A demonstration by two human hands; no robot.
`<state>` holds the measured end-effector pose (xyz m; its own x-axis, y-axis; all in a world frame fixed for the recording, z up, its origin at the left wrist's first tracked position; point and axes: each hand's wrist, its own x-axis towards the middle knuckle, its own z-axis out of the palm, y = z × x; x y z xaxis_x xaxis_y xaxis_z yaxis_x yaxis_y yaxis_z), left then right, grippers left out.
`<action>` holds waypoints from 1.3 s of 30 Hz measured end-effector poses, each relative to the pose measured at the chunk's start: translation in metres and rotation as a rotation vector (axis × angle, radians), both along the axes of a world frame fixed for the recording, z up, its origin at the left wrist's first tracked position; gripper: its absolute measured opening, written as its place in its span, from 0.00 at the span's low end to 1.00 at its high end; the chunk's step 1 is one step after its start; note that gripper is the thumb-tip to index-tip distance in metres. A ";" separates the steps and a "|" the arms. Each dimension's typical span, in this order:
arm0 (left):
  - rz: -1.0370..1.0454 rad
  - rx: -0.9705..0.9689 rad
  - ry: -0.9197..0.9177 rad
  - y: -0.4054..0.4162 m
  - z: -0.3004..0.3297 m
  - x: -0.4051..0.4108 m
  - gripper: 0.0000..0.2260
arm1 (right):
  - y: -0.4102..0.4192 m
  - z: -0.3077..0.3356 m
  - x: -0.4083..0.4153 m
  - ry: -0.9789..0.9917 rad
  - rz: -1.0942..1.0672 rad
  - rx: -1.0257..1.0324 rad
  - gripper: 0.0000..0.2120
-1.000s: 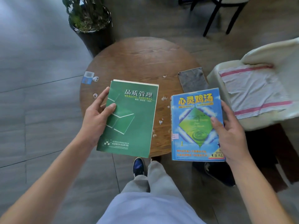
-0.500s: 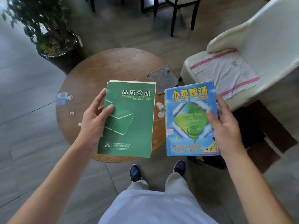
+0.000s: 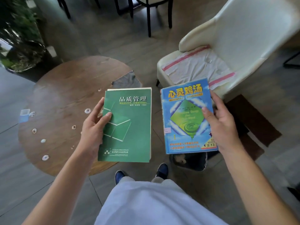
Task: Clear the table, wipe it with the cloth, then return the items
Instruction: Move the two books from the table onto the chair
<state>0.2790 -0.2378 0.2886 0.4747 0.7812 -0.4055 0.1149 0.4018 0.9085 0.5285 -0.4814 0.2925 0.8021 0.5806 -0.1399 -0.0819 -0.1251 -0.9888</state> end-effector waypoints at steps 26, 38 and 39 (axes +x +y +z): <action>-0.461 0.080 0.033 0.137 -0.028 0.352 0.25 | 0.061 -0.026 0.205 0.016 -0.402 -0.005 0.23; -0.489 0.105 0.097 0.125 -0.060 0.466 0.26 | 0.044 -0.072 0.274 0.036 -0.498 -0.010 0.23; -0.499 0.104 0.105 0.121 -0.061 0.473 0.26 | 0.040 -0.073 0.280 0.041 -0.508 -0.013 0.23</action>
